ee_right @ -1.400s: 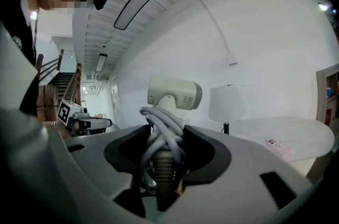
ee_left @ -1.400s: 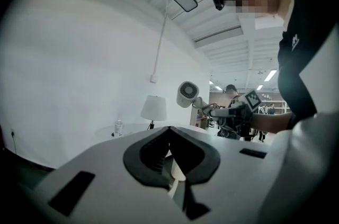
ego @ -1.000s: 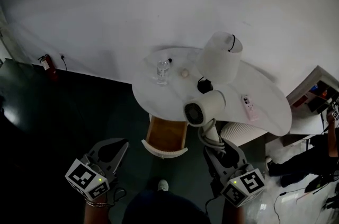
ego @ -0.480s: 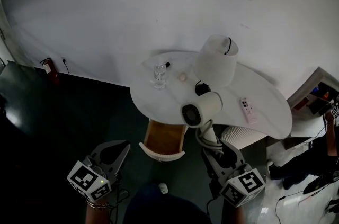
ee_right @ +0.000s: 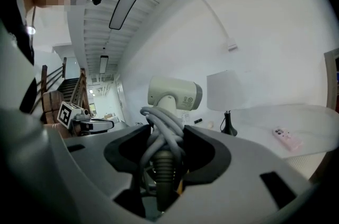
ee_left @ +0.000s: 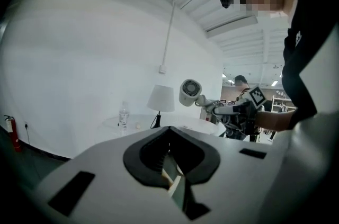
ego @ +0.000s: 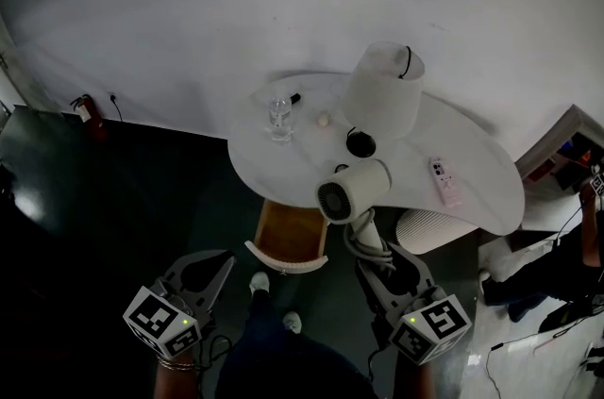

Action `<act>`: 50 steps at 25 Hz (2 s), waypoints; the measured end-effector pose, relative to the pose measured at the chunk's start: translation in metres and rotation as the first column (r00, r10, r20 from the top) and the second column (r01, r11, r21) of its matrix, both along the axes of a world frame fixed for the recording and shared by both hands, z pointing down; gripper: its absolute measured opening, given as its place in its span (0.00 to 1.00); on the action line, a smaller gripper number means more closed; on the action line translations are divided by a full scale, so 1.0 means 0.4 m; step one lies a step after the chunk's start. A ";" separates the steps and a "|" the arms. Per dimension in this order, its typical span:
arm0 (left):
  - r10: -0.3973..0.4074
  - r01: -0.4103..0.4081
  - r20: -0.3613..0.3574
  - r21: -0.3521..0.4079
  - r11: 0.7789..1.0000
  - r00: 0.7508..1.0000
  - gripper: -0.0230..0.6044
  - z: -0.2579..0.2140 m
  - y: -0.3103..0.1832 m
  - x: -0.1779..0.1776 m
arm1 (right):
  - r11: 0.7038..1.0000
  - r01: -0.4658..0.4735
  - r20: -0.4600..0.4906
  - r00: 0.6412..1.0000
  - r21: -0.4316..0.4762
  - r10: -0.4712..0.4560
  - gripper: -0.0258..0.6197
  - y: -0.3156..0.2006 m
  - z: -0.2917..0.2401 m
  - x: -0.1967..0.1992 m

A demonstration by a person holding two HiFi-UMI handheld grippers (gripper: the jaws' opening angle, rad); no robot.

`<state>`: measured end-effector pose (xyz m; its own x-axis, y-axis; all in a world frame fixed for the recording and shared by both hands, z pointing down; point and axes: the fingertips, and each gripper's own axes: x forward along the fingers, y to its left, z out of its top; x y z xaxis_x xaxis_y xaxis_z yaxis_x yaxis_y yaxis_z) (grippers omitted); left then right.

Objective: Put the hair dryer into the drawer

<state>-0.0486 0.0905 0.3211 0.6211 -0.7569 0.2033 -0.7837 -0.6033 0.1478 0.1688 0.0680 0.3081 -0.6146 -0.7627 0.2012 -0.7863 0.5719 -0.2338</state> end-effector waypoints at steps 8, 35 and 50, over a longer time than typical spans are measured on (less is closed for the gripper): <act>0.044 -0.044 0.013 -0.038 0.998 0.999 0.05 0.028 -0.031 0.026 | 1.000 0.022 -0.007 1.000 -0.020 -0.023 0.37 0.002 0.019 0.000; 0.304 -0.290 0.042 -0.198 0.936 0.952 0.05 0.202 -0.083 0.058 | 0.929 0.229 -0.143 0.950 -0.292 -0.279 0.37 -0.028 0.250 -0.155; 0.527 -0.489 -0.028 -0.415 0.767 0.850 0.05 0.313 -0.126 0.081 | 0.811 0.245 -0.226 0.881 -0.532 -0.415 0.37 -0.057 0.413 -0.222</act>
<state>-0.0162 0.0401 0.4464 0.8578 -0.1794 0.4816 -0.3999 -0.8215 0.4064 0.0801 0.0454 0.4732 -0.6475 -0.2802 0.7086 -0.6471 0.6933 -0.3172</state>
